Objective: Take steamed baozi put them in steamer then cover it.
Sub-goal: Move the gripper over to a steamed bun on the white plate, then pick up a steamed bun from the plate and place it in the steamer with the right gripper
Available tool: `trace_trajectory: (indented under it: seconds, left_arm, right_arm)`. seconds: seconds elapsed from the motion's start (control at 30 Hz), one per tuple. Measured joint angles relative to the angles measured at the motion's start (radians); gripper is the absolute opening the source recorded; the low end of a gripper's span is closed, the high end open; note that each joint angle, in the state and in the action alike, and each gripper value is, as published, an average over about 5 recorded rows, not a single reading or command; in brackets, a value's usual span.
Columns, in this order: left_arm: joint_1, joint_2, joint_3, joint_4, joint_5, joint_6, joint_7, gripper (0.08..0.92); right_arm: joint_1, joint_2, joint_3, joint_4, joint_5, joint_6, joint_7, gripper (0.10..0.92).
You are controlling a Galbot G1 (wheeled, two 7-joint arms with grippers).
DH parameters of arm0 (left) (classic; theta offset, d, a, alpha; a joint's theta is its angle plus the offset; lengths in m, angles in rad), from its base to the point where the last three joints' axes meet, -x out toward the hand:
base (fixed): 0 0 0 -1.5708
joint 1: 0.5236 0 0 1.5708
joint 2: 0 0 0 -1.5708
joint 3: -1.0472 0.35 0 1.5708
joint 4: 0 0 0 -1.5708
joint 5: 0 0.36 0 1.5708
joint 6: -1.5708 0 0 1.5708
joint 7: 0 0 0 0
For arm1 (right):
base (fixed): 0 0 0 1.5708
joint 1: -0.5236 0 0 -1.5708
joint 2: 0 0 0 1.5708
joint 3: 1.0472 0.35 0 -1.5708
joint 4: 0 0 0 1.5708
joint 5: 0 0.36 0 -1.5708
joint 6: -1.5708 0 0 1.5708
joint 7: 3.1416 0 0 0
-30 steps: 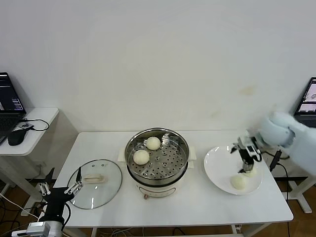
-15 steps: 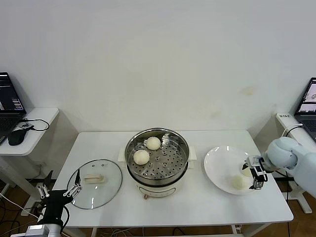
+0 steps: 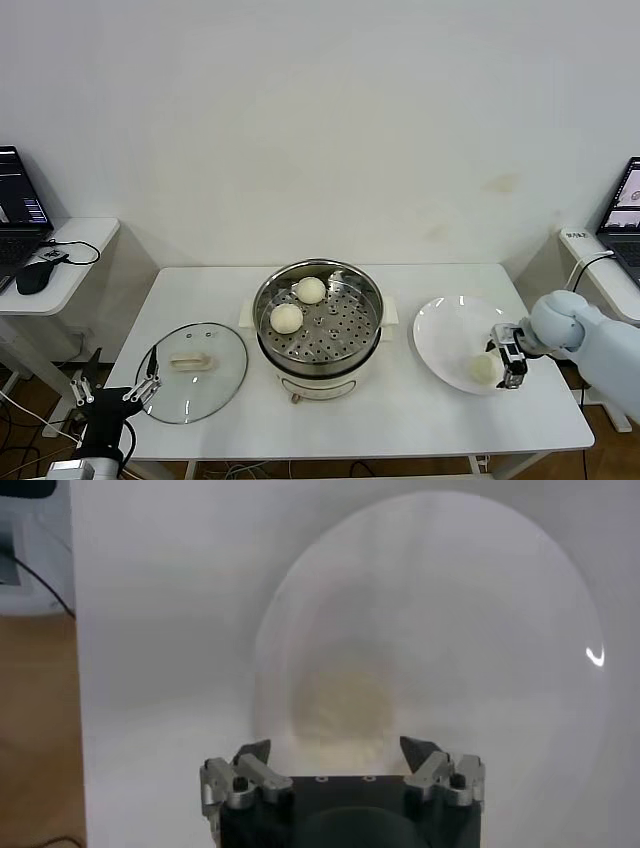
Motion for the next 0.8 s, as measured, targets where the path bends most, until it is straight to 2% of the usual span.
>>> trace_trajectory:
  seconds: [0.6, 0.8]
  left_arm:
    - [-0.002, -0.001, 0.001, 0.006, -0.002, -0.005, -0.003, 0.823]
    - [-0.001, 0.0, 0.0, 0.001, -0.002, -0.006, -0.002, 0.823]
  right_arm:
    - [0.022, 0.01, -0.002, -0.018, 0.013, -0.014, -0.014, 0.539]
    - [0.08, -0.012, -0.044, 0.004, 0.041, -0.022, -0.03, 0.519]
